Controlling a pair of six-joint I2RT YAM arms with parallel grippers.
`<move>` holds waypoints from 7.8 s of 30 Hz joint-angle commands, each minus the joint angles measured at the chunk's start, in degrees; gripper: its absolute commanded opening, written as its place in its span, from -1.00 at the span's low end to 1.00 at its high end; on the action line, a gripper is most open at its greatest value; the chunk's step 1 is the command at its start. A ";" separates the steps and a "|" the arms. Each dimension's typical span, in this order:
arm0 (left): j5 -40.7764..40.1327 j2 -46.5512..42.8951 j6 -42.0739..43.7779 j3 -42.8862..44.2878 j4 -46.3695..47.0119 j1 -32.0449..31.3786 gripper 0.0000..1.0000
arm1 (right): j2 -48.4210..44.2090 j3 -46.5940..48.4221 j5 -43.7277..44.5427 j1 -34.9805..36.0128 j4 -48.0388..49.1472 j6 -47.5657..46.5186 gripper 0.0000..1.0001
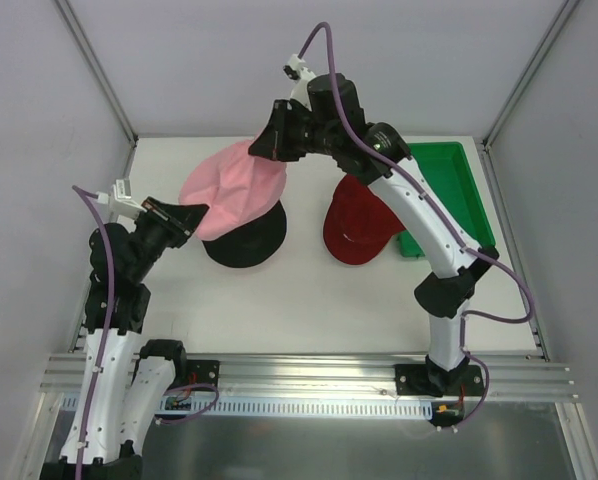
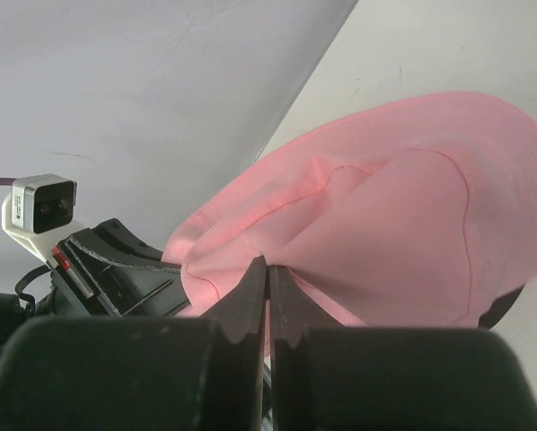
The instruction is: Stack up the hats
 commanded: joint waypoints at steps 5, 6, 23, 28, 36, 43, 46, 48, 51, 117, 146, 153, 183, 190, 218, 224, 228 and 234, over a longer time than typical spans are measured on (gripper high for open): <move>-1.82 -1.96 1.03 4.88 -7.42 -0.17 -0.81 | -4.15 3.88 1.20 0.38 2.83 -0.82 -0.99; -2.17 -2.05 0.95 4.52 -7.77 -0.17 -0.80 | -3.62 4.49 1.11 0.38 2.66 -0.73 -0.99; -11.57 1.73 4.81 -7.60 -4.88 -0.08 -0.32 | 7.99 5.39 -1.26 -0.67 2.83 0.50 -0.99; -12.98 0.94 5.69 -10.15 -4.61 -0.08 0.10 | 7.90 3.80 -2.14 -0.58 3.18 0.23 -0.99; -16.23 2.26 6.13 -11.04 -4.61 0.00 0.33 | 7.19 1.69 -3.46 -0.14 2.57 -1.17 -0.99; -16.67 0.24 7.44 -10.07 -3.73 0.80 0.34 | 7.20 0.29 -2.15 0.91 1.07 -3.54 -0.99; -17.02 -2.05 7.97 -9.63 -3.64 0.80 0.36 | 6.67 -0.24 -1.35 1.09 1.16 -3.98 -0.99; -17.63 -3.10 8.24 -9.28 -3.82 0.80 0.36 | 6.67 -0.16 -1.26 1.09 1.34 -4.16 -0.99; -17.73 -2.06 8.15 -8.75 -4.08 0.97 0.36 | 6.84 0.02 -1.44 1.18 1.69 -4.07 -0.98; 8.03 30.29 -1.43 -11.47 16.84 22.59 -1.00 | -5.82 -21.60 1.82 -6.03 6.61 5.76 0.08; 7.41 34.16 -0.20 -12.27 15.96 22.68 -1.00 | 1.58 -42.95 2.08 -6.73 29.62 23.17 0.40; 6.80 34.16 -0.11 -12.35 15.43 22.59 -1.00 | -2.64 -54.20 4.62 -6.74 45.00 29.15 0.39; 5.92 34.34 0.42 -11.48 13.85 22.50 -1.00 | -6.34 -64.66 11.57 -3.40 56.97 33.81 0.42; 5.92 34.78 0.59 -11.48 13.76 22.59 -1.00 | -6.16 -66.95 12.09 -3.04 59.78 34.86 0.43; 4.60 34.16 0.94 -12.09 13.41 22.59 -1.00 | -5.46 -71.09 16.58 -1.72 67.52 41.10 -0.50; 3.81 33.11 1.29 -11.74 12.27 22.51 -1.00 | -5.46 -71.35 16.84 -1.90 67.52 40.93 -0.92; 2.49 32.67 1.82 -11.12 10.43 22.51 -1.00 | -5.81 -70.47 17.45 -1.90 64.81 39.36 -0.99; 1.00 32.14 1.73 -10.07 8.76 22.51 -1.00 | -4.50 -58.90 22.54 -1.81 42.32 30.66 -0.99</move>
